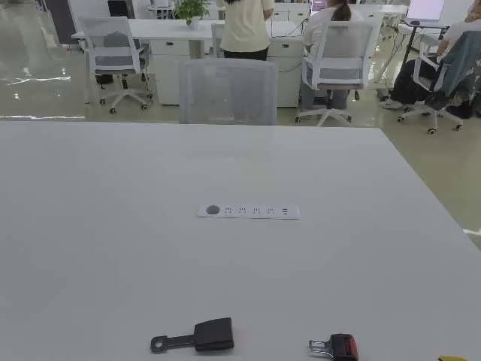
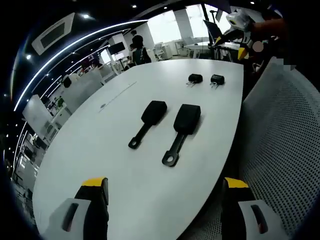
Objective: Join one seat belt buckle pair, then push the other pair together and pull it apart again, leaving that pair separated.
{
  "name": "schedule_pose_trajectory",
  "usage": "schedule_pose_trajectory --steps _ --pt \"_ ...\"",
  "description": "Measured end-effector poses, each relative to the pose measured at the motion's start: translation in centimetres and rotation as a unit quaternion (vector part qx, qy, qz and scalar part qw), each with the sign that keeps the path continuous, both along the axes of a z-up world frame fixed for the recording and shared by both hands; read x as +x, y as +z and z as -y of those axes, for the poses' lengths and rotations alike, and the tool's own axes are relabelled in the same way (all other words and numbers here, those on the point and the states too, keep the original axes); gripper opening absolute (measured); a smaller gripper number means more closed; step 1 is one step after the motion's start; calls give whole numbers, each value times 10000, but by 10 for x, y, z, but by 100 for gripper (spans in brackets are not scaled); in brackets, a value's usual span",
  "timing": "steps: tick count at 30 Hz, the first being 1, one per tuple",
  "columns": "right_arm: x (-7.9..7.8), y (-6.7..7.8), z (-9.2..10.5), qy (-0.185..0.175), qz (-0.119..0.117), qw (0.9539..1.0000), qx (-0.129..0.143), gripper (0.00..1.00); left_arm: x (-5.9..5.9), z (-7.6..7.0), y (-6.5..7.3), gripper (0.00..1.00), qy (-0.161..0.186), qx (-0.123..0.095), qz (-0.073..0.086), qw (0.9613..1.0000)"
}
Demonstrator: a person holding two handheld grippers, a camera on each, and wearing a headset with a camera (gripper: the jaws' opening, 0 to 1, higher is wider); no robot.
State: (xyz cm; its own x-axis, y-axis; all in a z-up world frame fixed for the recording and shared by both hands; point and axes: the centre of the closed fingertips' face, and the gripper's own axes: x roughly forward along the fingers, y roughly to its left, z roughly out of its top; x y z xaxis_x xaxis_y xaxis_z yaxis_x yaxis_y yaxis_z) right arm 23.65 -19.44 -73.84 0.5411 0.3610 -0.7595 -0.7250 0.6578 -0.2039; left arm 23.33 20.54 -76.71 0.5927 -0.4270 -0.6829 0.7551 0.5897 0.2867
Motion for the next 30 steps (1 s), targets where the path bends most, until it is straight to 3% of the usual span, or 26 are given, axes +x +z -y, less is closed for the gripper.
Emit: schedule_pose_trajectory --steps 7,19,30 --pt "4 -1 -4 -80 113 9999 -23 100 0 0 2 100 -38 13 52 10000" --pt "2 -8 -5 -111 150 9998 -89 100 5 -2 9 100 54 -48 226 9997" --pt "-1 -13 -12 -81 98 9999 -49 98 6 -3 10 100 65 -18 252 9997"
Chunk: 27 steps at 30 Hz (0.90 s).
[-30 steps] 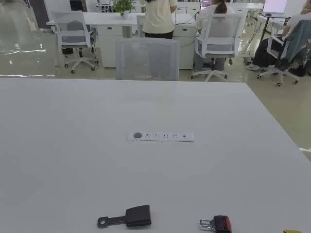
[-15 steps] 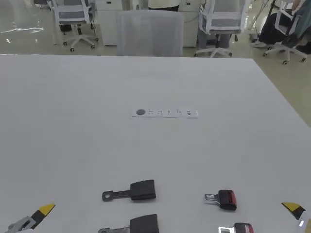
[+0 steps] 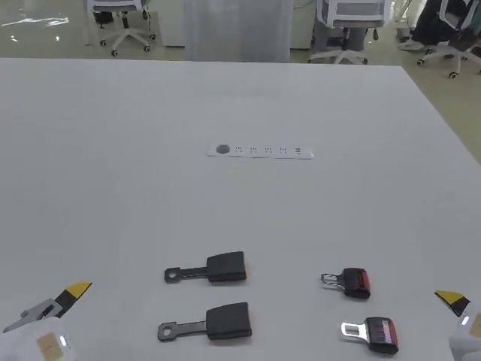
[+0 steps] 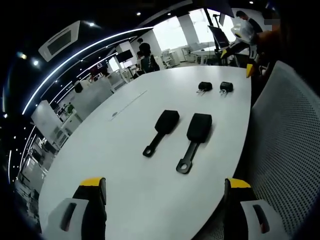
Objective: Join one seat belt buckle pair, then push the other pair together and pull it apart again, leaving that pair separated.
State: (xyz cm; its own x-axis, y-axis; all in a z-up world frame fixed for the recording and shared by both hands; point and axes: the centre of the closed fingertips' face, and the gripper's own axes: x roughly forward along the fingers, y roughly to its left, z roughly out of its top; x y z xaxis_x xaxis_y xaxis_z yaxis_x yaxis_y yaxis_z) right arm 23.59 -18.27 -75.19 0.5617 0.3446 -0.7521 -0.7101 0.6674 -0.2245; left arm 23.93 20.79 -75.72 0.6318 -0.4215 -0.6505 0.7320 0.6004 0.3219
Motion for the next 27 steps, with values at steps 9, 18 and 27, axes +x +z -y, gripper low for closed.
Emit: schedule_pose_trajectory --steps 9,18,27 --pt "6 15 -5 -14 95 9999 78 97 -1 1 0 100 0 15 -8 10000" --pt "-3 3 0 -97 -3 10000 2 95 -1 0 1 100 20 16 14 10000" --pt "-4 5 1 -28 66 10000 -47 93 -1 0 1 100 23 33 28 10000"
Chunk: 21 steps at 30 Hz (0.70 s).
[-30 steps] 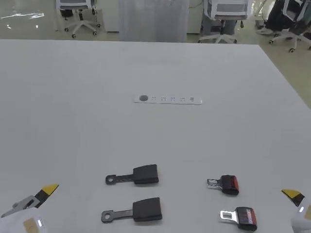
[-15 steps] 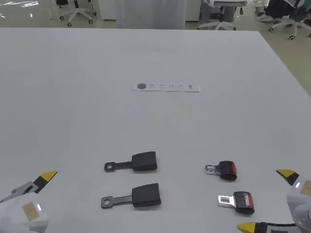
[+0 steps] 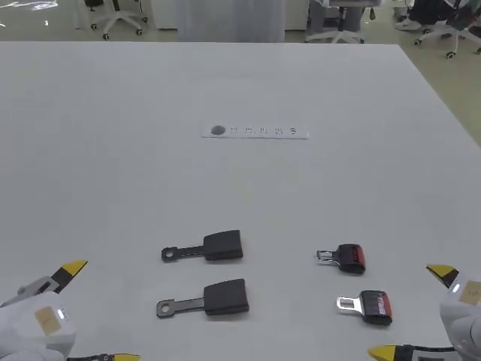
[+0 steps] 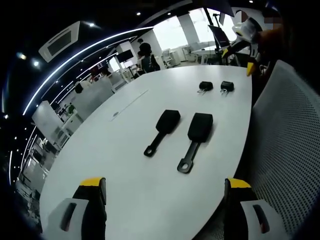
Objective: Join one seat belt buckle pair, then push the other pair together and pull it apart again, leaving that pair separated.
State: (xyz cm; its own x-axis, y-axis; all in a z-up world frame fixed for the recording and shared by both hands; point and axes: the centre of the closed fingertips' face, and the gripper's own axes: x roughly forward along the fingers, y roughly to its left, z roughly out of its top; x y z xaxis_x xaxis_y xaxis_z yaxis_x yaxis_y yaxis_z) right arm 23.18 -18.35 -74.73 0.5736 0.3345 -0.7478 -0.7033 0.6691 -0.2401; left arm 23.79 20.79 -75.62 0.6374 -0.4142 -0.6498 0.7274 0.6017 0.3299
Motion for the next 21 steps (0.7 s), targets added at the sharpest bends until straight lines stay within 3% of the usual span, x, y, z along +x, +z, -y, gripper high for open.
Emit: schedule_pose_trajectory --steps 12,21 --pt "1 6 2 38 124 9999 39 86 -1 0 -2 100 -4 23 -49 10000" --pt "-2 5 1 116 87 9999 -2 80 -1 -1 -4 100 -5 31 -104 9999"
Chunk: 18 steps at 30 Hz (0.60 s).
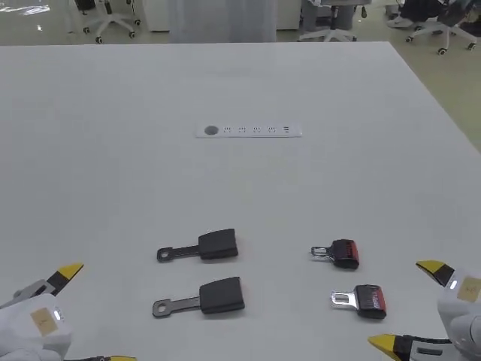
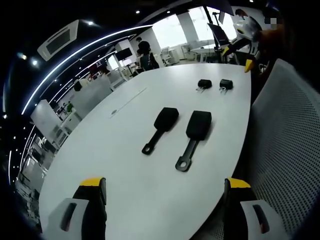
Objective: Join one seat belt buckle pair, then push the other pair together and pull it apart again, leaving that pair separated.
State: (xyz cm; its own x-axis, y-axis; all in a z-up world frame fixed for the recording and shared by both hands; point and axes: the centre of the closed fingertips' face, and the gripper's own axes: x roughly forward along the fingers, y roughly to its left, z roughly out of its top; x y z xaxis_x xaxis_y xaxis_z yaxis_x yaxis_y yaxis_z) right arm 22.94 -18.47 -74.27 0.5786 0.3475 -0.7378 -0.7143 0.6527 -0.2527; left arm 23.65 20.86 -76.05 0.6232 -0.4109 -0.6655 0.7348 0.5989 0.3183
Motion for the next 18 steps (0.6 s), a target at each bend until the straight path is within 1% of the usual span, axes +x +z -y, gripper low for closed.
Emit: schedule_pose_trajectory --steps 2,3,5,8,9,11,13,15,18 --pt "0 -1 0 -36 -47 10000 33 81 1 -1 -1 100 55 -52 -50 10000" --pt "0 -1 0 -43 -58 10000 51 81 1 -1 -1 100 58 -60 -47 10000" --pt "1 -2 1 -69 -47 10000 40 81 1 -2 -1 100 72 -45 -61 9999" --pt "3 -5 3 -147 -101 9998 20 82 -1 -2 -4 100 53 -1 -109 9999" --pt "3 -5 3 -146 -89 9999 11 81 -1 -2 -5 100 42 30 -113 9999" --pt "2 -6 3 -145 -142 9998 21 78 -1 -3 -5 100 37 72 -90 9999" --pt "1 -7 1 -101 -167 9998 86 72 -1 -3 -5 100 7 113 -98 9999" --pt "1 -7 1 -104 -132 9998 127 71 -3 -5 -8 99 -109 294 -111 9994" --pt "0 -8 0 -58 -112 9998 123 70 -4 -3 -7 99 -138 244 -118 9995"
